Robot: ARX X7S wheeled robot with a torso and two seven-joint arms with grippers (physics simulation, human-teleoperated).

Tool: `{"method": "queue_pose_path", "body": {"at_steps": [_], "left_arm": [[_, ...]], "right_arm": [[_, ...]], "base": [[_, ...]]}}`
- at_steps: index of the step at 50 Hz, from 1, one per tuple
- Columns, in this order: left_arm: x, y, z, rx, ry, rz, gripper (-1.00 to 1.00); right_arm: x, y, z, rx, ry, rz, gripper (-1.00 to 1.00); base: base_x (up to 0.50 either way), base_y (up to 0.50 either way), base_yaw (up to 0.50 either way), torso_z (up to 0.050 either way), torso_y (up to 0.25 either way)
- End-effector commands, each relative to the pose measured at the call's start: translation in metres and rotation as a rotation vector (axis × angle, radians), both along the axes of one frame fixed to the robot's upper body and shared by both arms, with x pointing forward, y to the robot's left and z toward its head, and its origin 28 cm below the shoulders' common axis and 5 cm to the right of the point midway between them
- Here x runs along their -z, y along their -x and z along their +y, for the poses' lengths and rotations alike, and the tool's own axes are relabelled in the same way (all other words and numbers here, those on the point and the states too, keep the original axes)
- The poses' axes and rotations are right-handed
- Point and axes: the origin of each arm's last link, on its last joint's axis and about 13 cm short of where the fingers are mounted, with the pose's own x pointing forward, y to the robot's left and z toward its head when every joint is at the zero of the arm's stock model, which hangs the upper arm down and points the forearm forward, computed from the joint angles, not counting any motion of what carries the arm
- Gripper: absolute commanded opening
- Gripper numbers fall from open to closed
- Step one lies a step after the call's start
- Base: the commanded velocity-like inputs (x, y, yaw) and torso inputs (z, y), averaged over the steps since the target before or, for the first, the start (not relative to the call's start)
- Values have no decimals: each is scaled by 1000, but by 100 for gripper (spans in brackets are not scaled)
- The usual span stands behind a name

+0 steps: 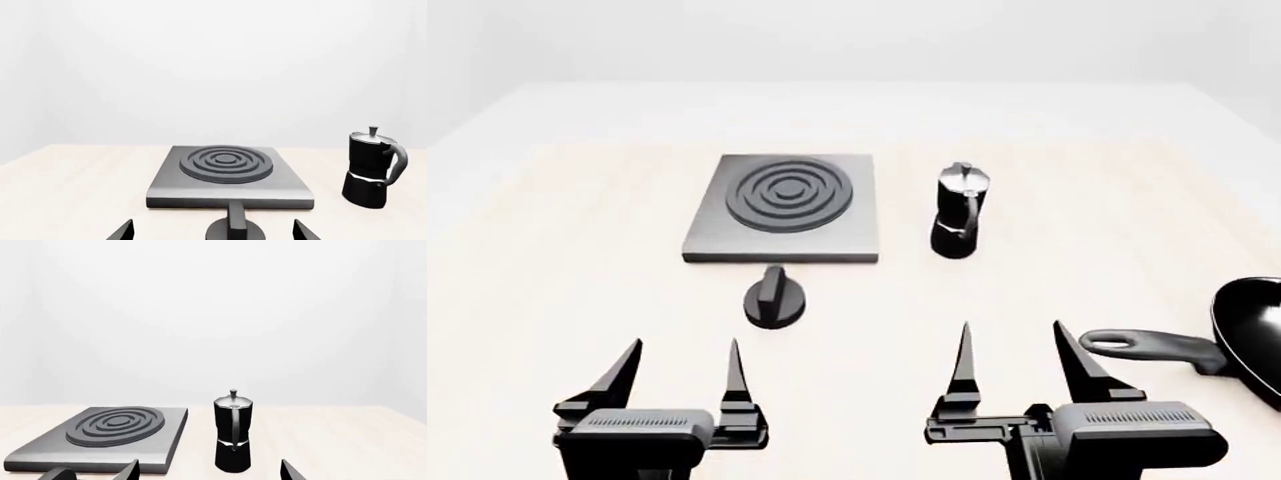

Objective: Put the frying pan on the stove.

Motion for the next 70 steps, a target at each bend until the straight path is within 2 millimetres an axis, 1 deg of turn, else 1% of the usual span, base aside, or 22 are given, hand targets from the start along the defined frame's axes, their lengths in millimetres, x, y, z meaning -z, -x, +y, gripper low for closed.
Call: {"method": "queue_pose_path", "body": {"at_steps": [1, 27, 56, 58, 61, 62, 63, 64, 65, 66, 67, 68, 70], "left_arm": [[0, 0, 0, 0, 0, -2, 100], [-1, 1, 1, -5, 0, -7, 100], [-2, 1, 1, -5, -1, -9, 100], [-2, 1, 1, -5, -1, -9, 100], [-2, 1, 1, -5, -1, -10, 100], [-2, 1, 1, -5, -1, -11, 100], [-1, 1, 0, -6, -1, -11, 100], [-1, 1, 0, -6, -2, -12, 100], [-1, 1, 0, -6, -2, -11, 100], [-1, 1, 0, -6, -2, -11, 100], [-1, 1, 0, -6, -1, -11, 100], [-1, 1, 1, -7, -1, -12, 100], [-1, 1, 1, -7, -1, -12, 100]], "right_arm": [[-1, 0, 1, -1, -5, -2, 100], [-1, 0, 2, -6, -16, -1, 100], [-6, -3, 0, 10, -27, -6, 100], [-8, -4, -1, 37, -37, -5, 100], [-18, -7, -2, 141, -102, -13, 100], [-19, -7, -3, 155, -102, -11, 100], [-19, -9, -3, 216, -101, -19, 100], [-18, -11, -3, 224, -95, -9, 100], [-16, -14, -3, 275, -93, -13, 100], [-16, -14, -3, 275, -93, -13, 100], [-18, -14, -2, 284, -138, 3, 100], [-20, -16, -3, 332, -141, -32, 100], [-22, -18, -2, 393, -142, -34, 100]], "base": [[270, 0, 0, 0, 0], [270, 0, 0, 0, 0], [271, 0, 0, 0, 1], [266, 0, 0, 0, 0], [0, 0, 0, 0, 0], [0, 0, 0, 0, 0], [0, 0, 0, 0, 0], [0, 0, 0, 0, 0], [0, 0, 0, 0, 0], [0, 0, 0, 0, 0], [0, 0, 0, 0, 0], [0, 0, 0, 0, 0], [0, 0, 0, 0, 0]]}}
